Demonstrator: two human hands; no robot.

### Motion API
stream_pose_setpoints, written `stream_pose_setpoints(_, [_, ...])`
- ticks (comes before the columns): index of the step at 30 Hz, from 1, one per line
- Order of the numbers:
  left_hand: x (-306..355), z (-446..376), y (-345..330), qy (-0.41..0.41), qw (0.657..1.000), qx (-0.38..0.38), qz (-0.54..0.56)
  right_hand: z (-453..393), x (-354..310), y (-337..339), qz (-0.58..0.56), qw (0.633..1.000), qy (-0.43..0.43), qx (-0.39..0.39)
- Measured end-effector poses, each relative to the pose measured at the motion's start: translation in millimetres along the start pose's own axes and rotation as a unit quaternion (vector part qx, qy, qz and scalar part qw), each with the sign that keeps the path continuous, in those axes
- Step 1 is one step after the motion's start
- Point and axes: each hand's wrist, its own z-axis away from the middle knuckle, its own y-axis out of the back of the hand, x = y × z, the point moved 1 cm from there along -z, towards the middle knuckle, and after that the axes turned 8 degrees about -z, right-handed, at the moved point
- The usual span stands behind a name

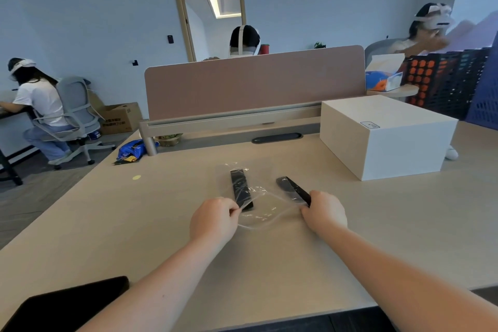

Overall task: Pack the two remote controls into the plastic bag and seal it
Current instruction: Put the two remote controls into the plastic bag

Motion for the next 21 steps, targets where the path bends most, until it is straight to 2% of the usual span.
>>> stream_pose_setpoints(7, [3.5, 0.6, 3.2, 0.009, 1.0, -0.017, -0.008, 9.5, -11.5, 35.2, -0.129, 0.987, 0.04, 0.083])
stream_pose_setpoints(9, [6.0, 2.0, 5.6, 0.013, 1.0, -0.017, -0.01, 19.3, -23.2, 51.8, -0.164, 0.98, 0.07, 0.083])
stream_pose_setpoints(12, [8.2, 3.3, 8.1, 0.02, 1.0, -0.018, -0.01, 46.4, -38.7, 69.6, -0.184, 0.978, 0.096, 0.002])
stream_pose_setpoints(16, [7.2, 0.6, 7.2, 0.03, 0.999, -0.028, -0.006, 86.4, -40.6, 72.5, -0.114, 0.983, 0.103, -0.098])
stream_pose_setpoints(21, [6.2, 1.3, 4.7, 0.036, 0.999, -0.024, 0.005, 102.4, -25.9, 67.0, -0.014, 0.985, 0.079, -0.152])
